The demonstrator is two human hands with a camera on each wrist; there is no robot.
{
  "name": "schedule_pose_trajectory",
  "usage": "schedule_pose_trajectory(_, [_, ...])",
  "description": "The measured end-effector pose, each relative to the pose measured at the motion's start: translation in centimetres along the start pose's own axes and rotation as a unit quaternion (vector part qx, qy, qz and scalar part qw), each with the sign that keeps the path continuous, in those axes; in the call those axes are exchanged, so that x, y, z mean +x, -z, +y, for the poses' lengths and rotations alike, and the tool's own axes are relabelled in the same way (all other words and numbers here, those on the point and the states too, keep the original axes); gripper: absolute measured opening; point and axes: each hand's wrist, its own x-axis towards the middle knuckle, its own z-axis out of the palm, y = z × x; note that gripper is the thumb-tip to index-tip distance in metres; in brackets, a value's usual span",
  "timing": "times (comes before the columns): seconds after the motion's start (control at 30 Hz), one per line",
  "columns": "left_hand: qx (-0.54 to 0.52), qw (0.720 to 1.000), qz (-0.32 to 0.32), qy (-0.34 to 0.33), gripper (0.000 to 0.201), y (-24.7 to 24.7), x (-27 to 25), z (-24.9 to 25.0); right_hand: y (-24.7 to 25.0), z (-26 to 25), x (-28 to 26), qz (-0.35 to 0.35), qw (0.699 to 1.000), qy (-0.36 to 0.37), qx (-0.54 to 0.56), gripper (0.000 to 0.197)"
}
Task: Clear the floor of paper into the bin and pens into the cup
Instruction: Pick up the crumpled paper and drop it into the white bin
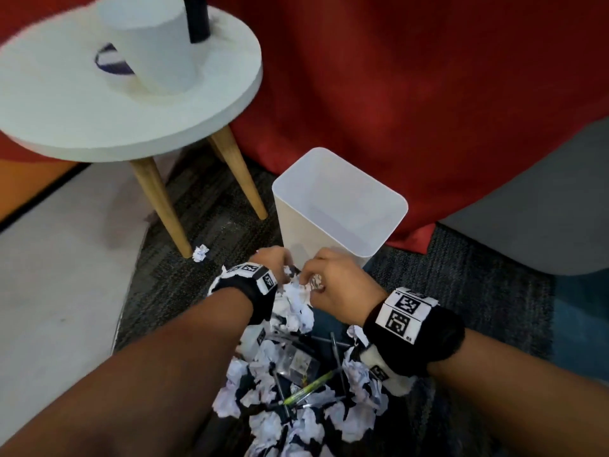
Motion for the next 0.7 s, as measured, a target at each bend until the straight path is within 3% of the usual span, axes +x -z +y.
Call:
schedule_pose_trajectory(0.17, [-0.098,0.98,0.154,0.084,0.024,7.2,-2.3,-1.1,4.8,-2.0,1.2,0.174,0.982,-0.004,0.068,0.024])
schedule_pose_trajectory(0.23, [-0.144,0.962,0.22,0.075,0.018,9.7,-3.2,-0.7,6.6,-1.4,2.3,0.253,0.963,-0.022,0.087,0.023])
schedule_pose_trajectory(0.3, [-0.188,0.943,0.273,0.043,0.012,12.0,-4.1,0.5,7.9,-0.2,3.6,0.29,0.95,-0.065,0.092,0.022])
schedule_pose_trajectory(0.43, [-0.216,0.918,0.326,-0.065,0.015,13.5,-5.6,3.8,7.3,2.2,5.8,0.239,0.958,-0.153,0.035,0.019])
schedule_pose_trajectory(0.6, [-0.238,0.911,0.316,-0.116,0.013,12.0,-5.1,6.3,6.1,3.4,6.0,0.11,0.973,-0.195,-0.054,0.017])
schedule_pose_trajectory(0.7, [-0.236,0.914,0.306,-0.125,0.017,10.8,-4.6,7.2,6.0,3.5,5.2,0.144,0.971,-0.183,-0.05,0.019])
